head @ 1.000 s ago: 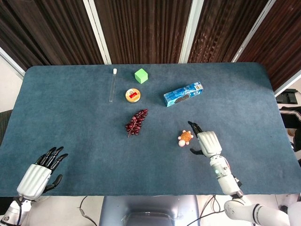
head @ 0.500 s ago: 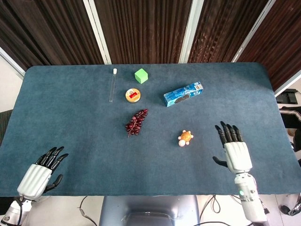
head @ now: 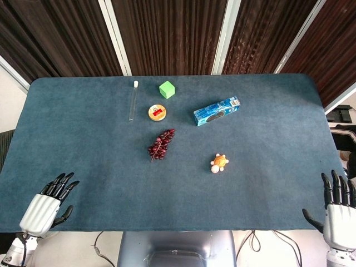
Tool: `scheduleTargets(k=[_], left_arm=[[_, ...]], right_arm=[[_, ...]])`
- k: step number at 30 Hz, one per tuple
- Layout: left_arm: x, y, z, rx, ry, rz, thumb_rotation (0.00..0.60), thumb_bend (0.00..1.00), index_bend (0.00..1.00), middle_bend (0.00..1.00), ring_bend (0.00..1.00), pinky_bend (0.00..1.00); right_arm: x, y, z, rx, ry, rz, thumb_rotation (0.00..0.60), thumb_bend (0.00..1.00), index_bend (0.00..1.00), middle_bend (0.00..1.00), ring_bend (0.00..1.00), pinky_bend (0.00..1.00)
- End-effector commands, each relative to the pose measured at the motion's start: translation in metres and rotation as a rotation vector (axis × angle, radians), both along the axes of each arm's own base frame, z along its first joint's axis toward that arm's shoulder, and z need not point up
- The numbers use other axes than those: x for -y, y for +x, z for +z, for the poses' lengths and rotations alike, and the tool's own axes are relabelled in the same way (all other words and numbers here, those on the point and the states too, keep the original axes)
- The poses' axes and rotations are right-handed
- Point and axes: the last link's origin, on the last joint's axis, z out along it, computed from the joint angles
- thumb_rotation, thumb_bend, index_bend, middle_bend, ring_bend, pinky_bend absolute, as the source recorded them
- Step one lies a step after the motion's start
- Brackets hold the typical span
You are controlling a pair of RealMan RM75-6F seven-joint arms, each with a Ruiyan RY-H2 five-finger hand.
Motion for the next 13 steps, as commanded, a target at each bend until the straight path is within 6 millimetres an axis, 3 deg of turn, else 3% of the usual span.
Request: scheduleTargets(k=[1, 13], left_arm=[[-0.0003, 0.0002, -0.0002, 0.0, 0.001, -0.002, 0.6, 0.41, 0.16, 0.04, 0.05, 0.25], [-0.0003, -0.0006, 0.0003, 0.002, -0.002, 0.0, 0.6, 0.41, 0.16, 0.04, 0.05, 0.25]], right_arm=[[-0.0077, -0.0082, 0.0029, 0.021, -0.008, -0.016, 0.6, 0.13, 0.0, 0.0, 0.0, 0.02], [-0.0029, -0.0115, 0.0004, 0.046, 0.004, -0.029, 0.6, 0.13, 0.0, 0.0, 0.0, 0.03]])
